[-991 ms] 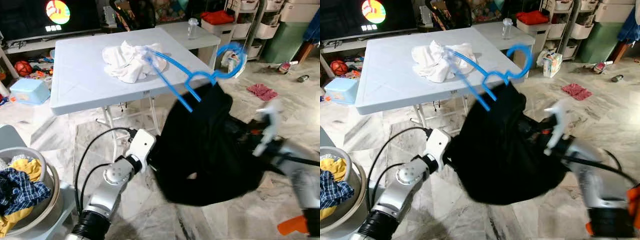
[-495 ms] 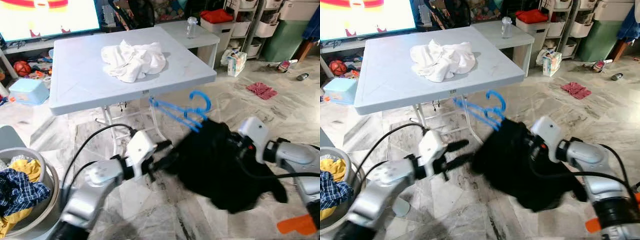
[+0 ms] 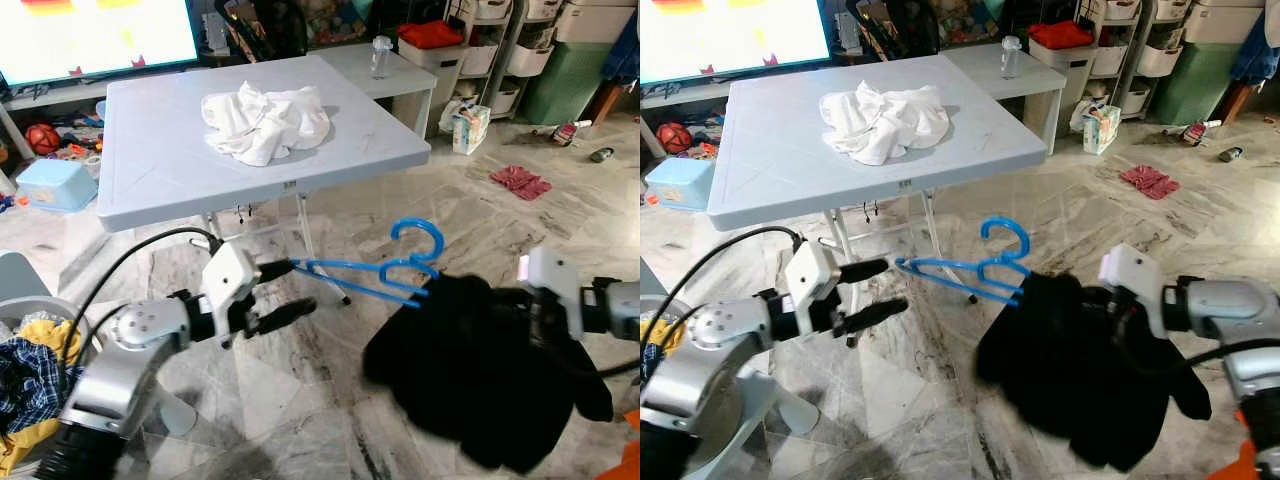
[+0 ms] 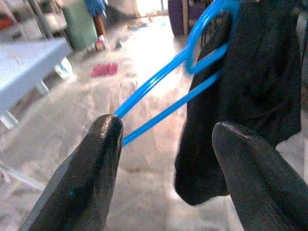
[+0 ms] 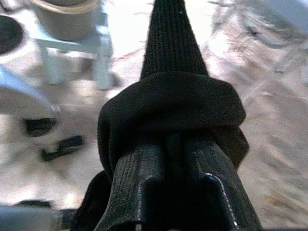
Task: Hang hanger
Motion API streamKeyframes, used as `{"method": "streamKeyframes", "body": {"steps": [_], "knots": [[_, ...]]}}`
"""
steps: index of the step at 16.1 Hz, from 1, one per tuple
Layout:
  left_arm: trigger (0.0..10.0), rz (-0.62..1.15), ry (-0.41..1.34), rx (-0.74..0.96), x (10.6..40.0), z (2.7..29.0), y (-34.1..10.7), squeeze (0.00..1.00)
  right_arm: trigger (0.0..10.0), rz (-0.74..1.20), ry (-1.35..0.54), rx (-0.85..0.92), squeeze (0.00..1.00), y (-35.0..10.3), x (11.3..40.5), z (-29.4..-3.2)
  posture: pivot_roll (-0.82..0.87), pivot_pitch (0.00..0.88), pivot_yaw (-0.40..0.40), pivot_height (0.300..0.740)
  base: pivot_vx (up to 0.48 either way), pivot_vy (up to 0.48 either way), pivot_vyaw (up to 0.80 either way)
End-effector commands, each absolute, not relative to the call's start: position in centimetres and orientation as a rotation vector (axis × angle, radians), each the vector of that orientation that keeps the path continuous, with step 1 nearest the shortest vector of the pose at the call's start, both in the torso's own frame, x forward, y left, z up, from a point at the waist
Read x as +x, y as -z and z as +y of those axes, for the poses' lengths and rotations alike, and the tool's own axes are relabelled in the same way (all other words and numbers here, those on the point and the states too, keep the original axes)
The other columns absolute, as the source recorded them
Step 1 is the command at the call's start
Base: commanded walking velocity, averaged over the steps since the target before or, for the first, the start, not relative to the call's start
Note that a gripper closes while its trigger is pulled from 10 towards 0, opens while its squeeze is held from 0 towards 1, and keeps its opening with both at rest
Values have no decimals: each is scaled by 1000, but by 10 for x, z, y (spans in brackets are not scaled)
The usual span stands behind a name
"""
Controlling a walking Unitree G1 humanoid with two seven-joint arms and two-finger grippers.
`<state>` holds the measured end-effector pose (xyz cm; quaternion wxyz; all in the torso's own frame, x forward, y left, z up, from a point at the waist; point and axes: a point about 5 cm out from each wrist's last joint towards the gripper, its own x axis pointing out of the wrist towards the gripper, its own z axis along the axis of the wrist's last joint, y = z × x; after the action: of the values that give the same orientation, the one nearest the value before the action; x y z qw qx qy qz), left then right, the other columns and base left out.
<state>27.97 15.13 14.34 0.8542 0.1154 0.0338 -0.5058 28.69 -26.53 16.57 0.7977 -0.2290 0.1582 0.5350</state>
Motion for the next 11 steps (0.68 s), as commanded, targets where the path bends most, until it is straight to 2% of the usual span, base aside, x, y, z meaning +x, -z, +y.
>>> {"method": "streamKeyframes", "body": {"steps": [1,6,7,8,9,10,11], "knots": [[10000,86,1077,269,282,151,-141,1000,10000,302,-1235,-488,0,-184,284,-261,38,0,-17,740,0,0,0],[10000,66,1169,195,286,119,-140,1000,10000,370,-1403,-413,0,-177,266,-251,27,0,-16,740,0,0,0],[10000,58,1185,194,287,113,-140,173,10000,373,-1419,-407,0,-177,264,-250,26,0,-18,740,0,0,0],[10000,55,1213,192,288,109,-141,0,10000,377,-1433,-400,0,-177,263,-249,24,0,-19,740,0,0,0],[10000,61,1253,180,286,106,-141,0,10000,384,-1440,-398,0,-177,262,-249,21,0,-17,740,0,0,0],[2118,86,1323,168,283,102,-139,0,10000,389,-1441,-400,0,-178,262,-250,22,0,-16,740,0,0,0],[0,110,1373,158,281,101,-138,0,10000,387,-1442,-402,0,-179,263,-249,23,0,-15,740,0,0,0]]}}
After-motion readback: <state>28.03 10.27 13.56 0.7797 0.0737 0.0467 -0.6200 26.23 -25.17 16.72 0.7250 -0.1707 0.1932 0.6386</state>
